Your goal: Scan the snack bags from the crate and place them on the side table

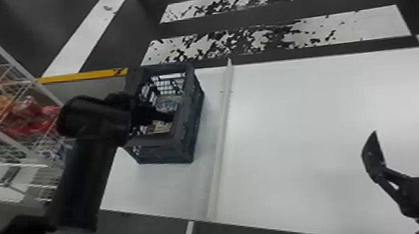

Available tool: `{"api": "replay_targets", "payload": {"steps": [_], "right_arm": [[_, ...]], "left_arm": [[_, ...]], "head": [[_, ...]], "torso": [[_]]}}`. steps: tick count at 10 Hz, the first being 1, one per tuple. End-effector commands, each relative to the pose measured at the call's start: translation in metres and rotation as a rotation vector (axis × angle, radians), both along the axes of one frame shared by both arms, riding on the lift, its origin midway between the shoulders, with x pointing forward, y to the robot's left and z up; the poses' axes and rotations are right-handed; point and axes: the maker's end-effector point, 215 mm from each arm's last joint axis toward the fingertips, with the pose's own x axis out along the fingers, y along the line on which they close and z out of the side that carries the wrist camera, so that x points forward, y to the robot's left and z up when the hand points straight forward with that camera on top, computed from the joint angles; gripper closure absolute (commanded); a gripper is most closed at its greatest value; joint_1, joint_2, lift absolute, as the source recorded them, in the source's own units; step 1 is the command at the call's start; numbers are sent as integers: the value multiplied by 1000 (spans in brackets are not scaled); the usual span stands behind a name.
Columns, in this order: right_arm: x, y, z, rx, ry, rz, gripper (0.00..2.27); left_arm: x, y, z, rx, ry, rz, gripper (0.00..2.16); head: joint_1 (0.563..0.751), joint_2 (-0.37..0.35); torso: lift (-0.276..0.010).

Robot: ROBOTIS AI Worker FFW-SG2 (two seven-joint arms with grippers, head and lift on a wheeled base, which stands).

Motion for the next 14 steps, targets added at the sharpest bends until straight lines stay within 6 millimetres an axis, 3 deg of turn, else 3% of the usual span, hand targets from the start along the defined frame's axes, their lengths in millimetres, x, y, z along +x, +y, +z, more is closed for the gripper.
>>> {"api": "replay_targets", "payload": {"steps": [1,5,9,14], "right_arm": [[0,1,-2,0,8,4,43],[4,4,-5,-4,20,12,43],[6,7,-12,-7,44,27,43],[12,12,-18,-13,60,47,43]], "left_arm": [[0,-2,-10,11,17,-10,134],[-5,6,-30,38,50,-13,107],[8,-16,-46,58,35,-70,-1],[3,-24,-70,53,45,-88,-1]], "head": [[695,292],[695,294],[695,296],[695,276]], "torso": [[-81],[-81],[-81],[-81]]}}
